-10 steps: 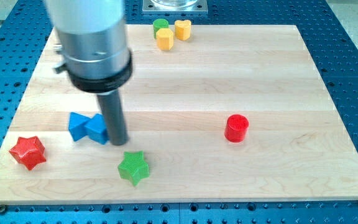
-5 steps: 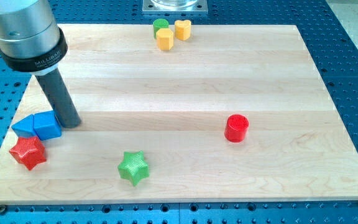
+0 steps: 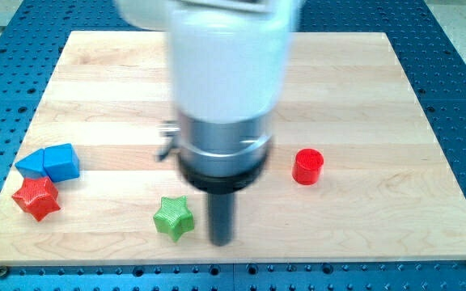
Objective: Move the blue blocks and green star into the red star
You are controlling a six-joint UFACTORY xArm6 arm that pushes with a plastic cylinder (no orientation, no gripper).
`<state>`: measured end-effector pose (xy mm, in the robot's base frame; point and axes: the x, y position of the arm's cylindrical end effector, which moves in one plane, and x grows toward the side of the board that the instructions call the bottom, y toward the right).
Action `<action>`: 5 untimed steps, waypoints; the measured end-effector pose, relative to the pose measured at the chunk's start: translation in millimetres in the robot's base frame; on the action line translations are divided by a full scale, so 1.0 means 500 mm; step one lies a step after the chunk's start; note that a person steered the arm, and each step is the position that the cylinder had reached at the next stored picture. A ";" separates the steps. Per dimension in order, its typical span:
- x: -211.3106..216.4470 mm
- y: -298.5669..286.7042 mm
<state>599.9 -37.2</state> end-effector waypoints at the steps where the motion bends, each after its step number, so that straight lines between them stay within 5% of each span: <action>1: -0.036 -0.133; 2: -0.058 -0.200; 3: -0.081 -0.059; 4: -0.133 -0.073; 5: -0.133 -0.190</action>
